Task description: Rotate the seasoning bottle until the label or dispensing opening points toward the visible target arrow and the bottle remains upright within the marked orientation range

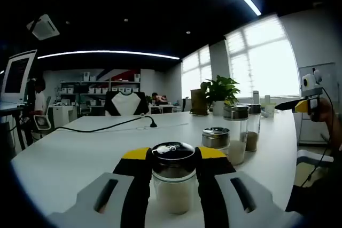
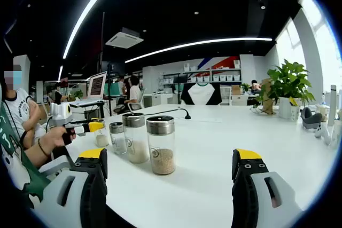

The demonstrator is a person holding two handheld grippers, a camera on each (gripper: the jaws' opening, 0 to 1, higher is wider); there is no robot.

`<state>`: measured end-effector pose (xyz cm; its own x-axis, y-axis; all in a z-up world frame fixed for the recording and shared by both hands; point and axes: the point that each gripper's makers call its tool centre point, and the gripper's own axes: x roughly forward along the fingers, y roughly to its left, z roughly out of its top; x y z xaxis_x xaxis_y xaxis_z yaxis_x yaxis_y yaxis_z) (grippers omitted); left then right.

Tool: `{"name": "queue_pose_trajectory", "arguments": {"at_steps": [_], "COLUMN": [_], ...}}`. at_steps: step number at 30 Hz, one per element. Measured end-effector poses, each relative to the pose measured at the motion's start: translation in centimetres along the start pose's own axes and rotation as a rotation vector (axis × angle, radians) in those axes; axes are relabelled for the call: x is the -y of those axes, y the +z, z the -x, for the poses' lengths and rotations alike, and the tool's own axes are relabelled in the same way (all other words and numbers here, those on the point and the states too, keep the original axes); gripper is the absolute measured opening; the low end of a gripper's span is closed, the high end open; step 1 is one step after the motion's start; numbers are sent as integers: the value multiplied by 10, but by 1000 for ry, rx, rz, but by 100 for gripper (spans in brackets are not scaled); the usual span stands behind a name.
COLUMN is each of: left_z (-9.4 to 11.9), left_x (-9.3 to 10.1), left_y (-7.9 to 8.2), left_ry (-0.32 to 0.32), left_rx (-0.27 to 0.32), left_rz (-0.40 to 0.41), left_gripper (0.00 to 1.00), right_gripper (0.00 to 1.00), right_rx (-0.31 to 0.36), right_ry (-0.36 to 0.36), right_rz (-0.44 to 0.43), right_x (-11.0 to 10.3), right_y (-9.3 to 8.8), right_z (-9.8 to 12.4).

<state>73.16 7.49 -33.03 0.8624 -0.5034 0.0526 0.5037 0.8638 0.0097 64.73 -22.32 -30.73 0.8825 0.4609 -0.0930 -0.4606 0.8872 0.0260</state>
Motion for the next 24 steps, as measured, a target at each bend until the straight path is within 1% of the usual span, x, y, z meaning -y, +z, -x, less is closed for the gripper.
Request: {"name": "queue_pose_trajectory", "arguments": {"at_steps": [6,13,18,22,23,24], "left_z": [0,-1,-2,-2,0,1], "left_x": [0,-2,-2,-1,0,2], "left_y": [0,1,1,1,0,1], "left_ry": [48,89,94,77,65,53], "left_rx": [11,22,16,12,3,7], "left_rz": [-5,-3,-10,-13,-21,-19], "left_gripper": [34,34,34,34,36,38], "right_gripper": [99,99,99,99,99,99], "right_rx": [1,-5,-5,-4,-4,-4], "right_ry": [-7,-2,-4,-6,-7,-8], "right_rz": [-2,-1,-2,-2,-2,-2], "right_x": [2,0,1,2,2,2], "right_y": [0,-1,0,0,0,0], "right_z": [1,-1,0,0,0,0]}}
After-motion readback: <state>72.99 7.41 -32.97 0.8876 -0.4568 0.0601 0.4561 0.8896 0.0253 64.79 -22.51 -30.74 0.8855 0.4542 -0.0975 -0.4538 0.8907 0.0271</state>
